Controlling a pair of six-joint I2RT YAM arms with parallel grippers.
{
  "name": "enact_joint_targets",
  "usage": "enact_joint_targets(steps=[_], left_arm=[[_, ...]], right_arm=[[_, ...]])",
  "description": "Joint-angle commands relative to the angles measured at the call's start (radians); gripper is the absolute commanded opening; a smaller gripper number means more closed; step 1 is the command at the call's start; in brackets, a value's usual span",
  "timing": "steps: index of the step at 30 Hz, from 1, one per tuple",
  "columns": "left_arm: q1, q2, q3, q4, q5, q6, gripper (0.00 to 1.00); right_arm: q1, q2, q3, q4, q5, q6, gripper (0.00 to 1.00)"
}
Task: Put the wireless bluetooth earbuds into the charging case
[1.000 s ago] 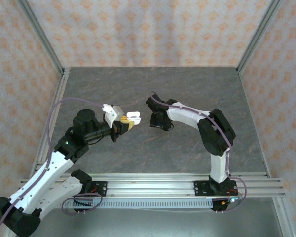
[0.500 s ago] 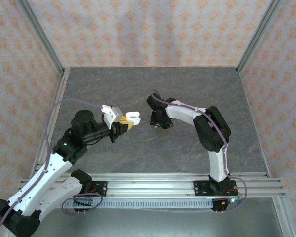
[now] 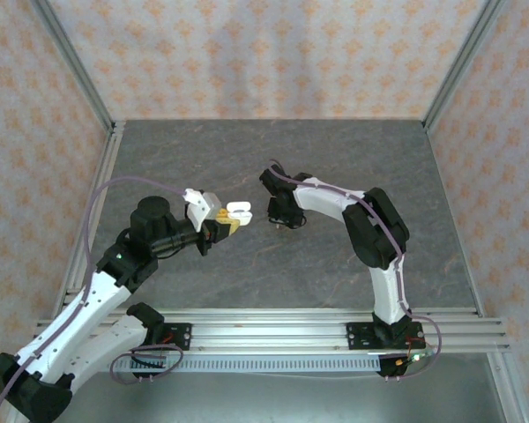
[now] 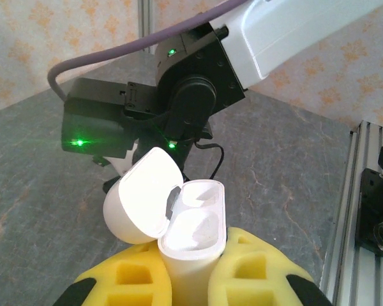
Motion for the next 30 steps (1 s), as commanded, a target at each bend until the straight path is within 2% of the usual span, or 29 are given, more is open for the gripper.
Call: enact_joint_targets(steps=[1,10,19,24,30], left_arm=[[-0.006,0.006,-0.03,0.086,0.041,-0.009,0.0],[-0.007,-0.001,-0.089,0.104,-0.009,-0.012,0.0],[-0.008,-0.009,-0.143,0.205,-0.028,-0.046,0.0],[-0.009,0.002,-0.148,0.248,-0.05,-0.069,0.0],[-0.015,0.037,-0.134,0.305,-0.069,-0.1,0.0]], right_arm=[[-0.002,-0.007,0.018,-0.003,0.016,-0.029,0.22],[-0.001,-0.167,-0.078,0.083,0.072,-0.045,0.22],[0.042,-0.431,-0.195,0.248,0.188,-0.109,0.21],[0.09,-0.567,-0.256,0.377,0.238,-0.158,0.2],[0.145,-0.707,-0.351,0.593,0.241,-0.202,0.18]])
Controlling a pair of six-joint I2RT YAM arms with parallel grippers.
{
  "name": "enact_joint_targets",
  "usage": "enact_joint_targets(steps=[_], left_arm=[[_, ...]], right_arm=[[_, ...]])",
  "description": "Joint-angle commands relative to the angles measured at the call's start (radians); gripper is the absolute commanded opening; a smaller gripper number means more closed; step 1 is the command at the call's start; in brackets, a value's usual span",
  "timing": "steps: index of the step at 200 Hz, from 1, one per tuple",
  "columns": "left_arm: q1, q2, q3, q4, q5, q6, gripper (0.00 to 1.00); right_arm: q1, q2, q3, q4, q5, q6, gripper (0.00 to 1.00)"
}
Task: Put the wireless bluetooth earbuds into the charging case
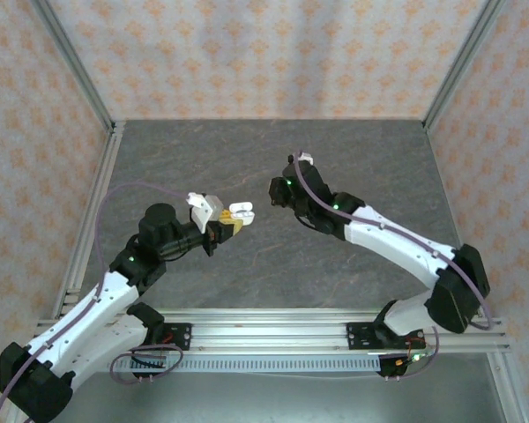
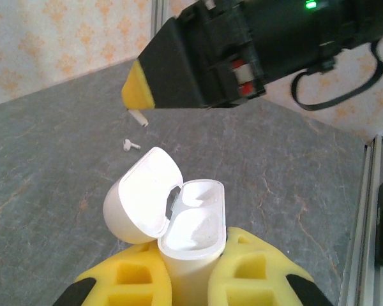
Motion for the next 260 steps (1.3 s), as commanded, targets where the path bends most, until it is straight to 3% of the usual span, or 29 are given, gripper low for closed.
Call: enact_joint_targets(steps=[1,89,260], left_arm=[[-0.012,0.021,0.01,0.081,-0.032,-0.026,0.0],[-0.035,0.121,0.076,0.157,-0.083,-0.08,0.0],[-0.044,0.115,0.067,0.319,-0.152,-0.106,0.0]], right_arm=[[0.023,-0.078,-0.053,0.194,0.036,-0.047,0.18],[0.139,-0.15,-0.132,0.453,-0.007,-0.172,0.18],[0.179,-0.082,-0.158,0.524,-0.053,-0.235,0.18]])
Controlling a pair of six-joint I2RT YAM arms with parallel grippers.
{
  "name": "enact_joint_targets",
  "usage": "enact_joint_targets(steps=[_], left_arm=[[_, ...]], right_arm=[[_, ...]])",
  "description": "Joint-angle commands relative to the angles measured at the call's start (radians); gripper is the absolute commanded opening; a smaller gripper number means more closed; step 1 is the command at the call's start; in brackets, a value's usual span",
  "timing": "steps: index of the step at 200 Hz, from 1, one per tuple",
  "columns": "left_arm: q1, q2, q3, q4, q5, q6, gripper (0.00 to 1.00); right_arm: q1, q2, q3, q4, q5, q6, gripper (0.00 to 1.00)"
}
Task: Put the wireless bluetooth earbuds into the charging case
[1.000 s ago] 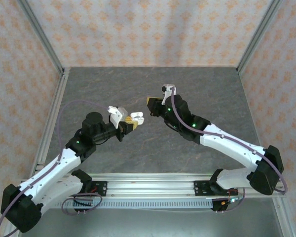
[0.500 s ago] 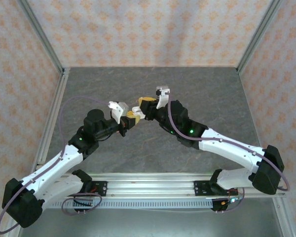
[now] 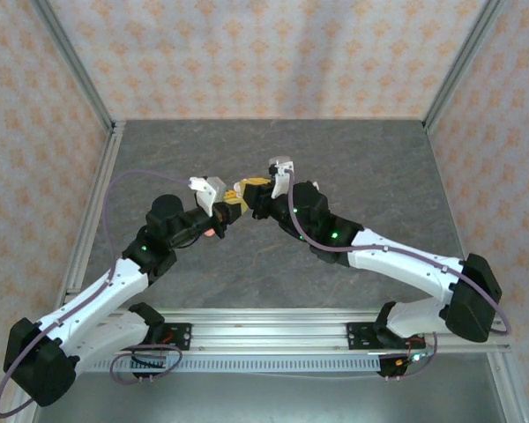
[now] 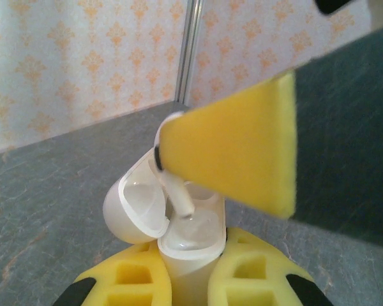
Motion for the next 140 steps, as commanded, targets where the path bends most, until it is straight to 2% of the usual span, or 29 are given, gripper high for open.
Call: enact_joint_targets(steps=[1,140], left_arm=[[-0.009,-0.017,0.023,0.076,-0.025,-0.001,0.0],[-0.011,-0.022,0.015,0.097,-0.052,-0.002,0.0]], right_arm=[[0.006,0.003,-0.015,0.042,-0.011,-0.025,0.18],[0.007,-0.025,-0.027,0.012,-0.101,-0.022,0.17]])
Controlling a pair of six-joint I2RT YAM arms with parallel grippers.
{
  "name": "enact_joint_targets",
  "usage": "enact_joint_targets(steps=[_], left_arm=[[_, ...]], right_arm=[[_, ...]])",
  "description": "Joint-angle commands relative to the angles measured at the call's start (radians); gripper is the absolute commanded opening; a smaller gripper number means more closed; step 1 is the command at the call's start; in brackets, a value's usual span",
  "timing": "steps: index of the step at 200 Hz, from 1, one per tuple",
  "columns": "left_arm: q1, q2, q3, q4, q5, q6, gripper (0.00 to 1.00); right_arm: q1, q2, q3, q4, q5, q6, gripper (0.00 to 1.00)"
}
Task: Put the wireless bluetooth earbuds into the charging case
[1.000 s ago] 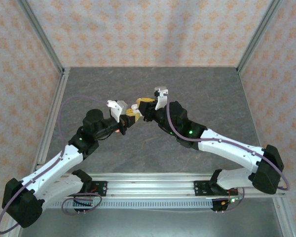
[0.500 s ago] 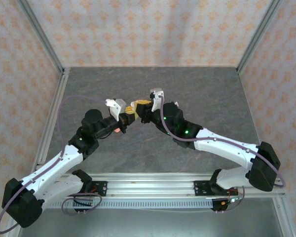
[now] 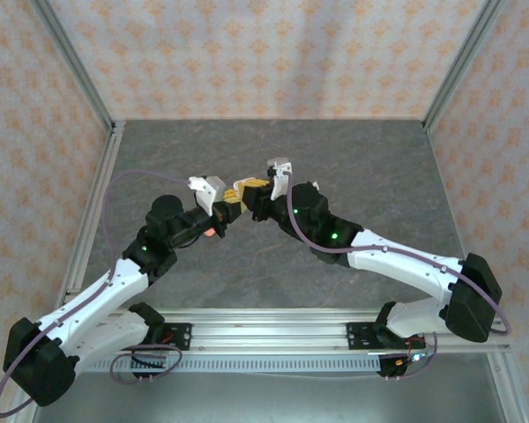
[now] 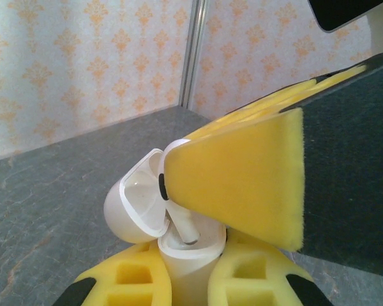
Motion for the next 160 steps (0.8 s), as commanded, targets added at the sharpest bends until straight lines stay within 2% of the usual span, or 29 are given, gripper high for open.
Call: enact_joint_targets(steps=[1,94,160], left_arm=[[-0.006,-0.022,0.015,0.087,-0.029,-0.002,0.0],[-0.004,-0.038,0.008,0.09,-0.043,-0.002,0.0],[-0.006,-0.038,0.011,0.091,-0.043,-0.007,0.0]], right_arm=[[0.008,-0.021,-0.013,-0.011,-0.06,0.004,0.17],[0.008,-0.078,-0.07,-0.067,-0.04,-0.017,0.18],[0.007,-0.037,-0.015,-0.136,-0.151,-0.039,0.24]])
